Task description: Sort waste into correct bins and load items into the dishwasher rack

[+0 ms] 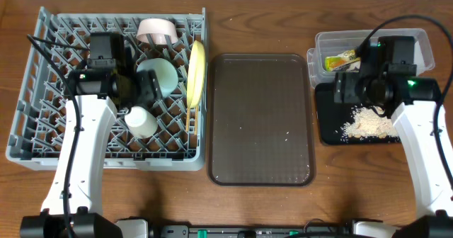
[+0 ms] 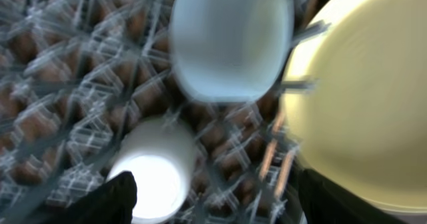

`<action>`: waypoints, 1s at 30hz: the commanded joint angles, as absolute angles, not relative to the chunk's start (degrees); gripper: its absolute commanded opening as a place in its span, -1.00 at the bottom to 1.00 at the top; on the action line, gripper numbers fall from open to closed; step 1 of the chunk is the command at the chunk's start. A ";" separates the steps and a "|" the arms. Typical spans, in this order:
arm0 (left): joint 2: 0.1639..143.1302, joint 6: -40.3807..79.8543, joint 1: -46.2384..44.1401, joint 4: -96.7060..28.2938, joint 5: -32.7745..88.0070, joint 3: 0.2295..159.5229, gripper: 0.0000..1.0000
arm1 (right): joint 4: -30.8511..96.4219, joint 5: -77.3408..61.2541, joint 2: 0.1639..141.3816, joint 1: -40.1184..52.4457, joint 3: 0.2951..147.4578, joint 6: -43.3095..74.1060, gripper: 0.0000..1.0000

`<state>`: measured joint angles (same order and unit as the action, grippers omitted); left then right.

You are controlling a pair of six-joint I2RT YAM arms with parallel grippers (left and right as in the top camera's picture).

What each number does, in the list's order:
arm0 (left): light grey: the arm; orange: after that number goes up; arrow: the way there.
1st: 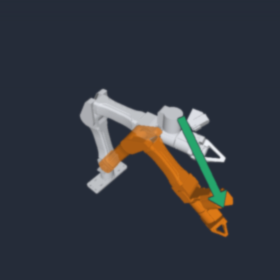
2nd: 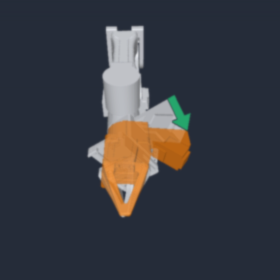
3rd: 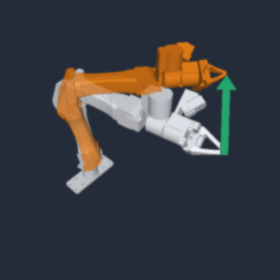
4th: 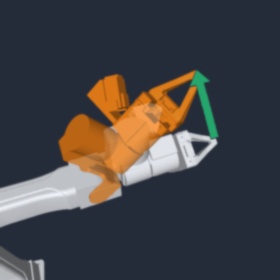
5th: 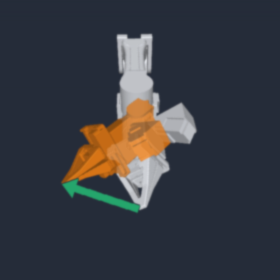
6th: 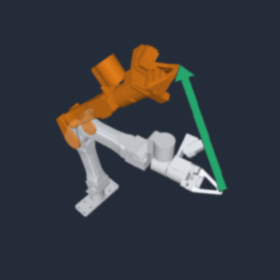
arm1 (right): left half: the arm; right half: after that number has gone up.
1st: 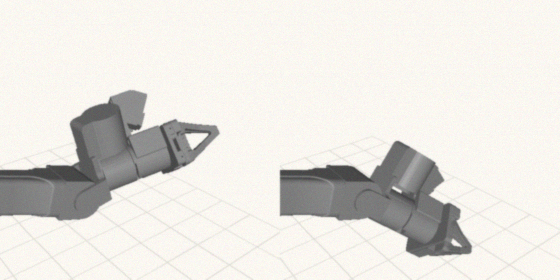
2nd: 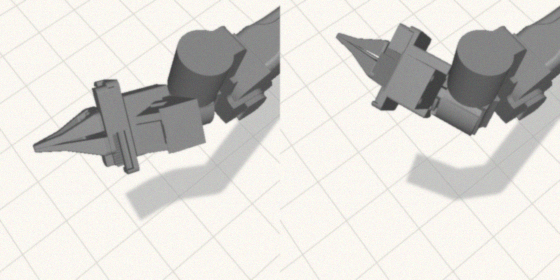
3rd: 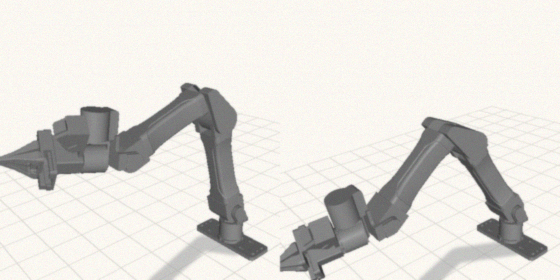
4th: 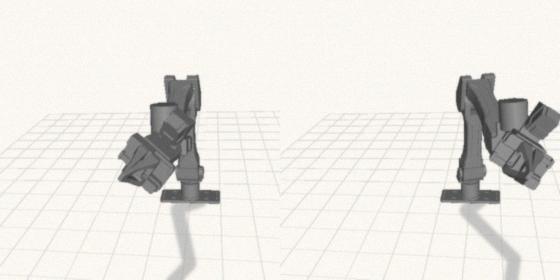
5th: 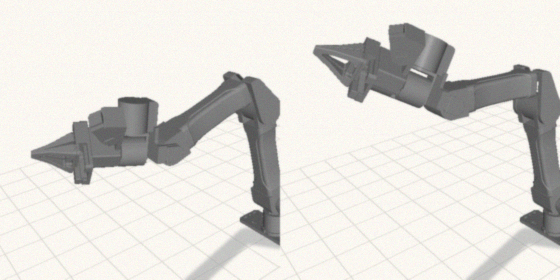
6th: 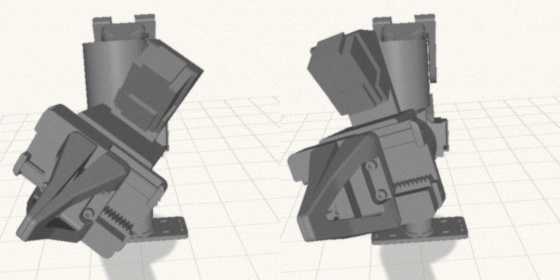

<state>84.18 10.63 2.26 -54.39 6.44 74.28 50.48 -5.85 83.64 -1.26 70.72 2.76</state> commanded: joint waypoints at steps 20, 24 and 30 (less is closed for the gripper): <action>51.37 7.75 0.56 -49.71 2.33 52.27 0.58 | 44.12 -4.82 56.55 -0.78 48.07 6.09 0.98; 42.63 7.73 0.56 -49.67 2.31 48.73 0.76 | 44.80 0.27 47.46 -0.78 44.49 8.97 0.98; 37.08 7.73 0.56 -49.91 2.31 48.60 0.80 | 46.33 1.06 40.47 -0.78 43.94 8.97 0.98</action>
<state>38.22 8.51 0.69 -49.87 2.96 48.86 46.19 -0.75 41.98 -1.23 44.47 7.64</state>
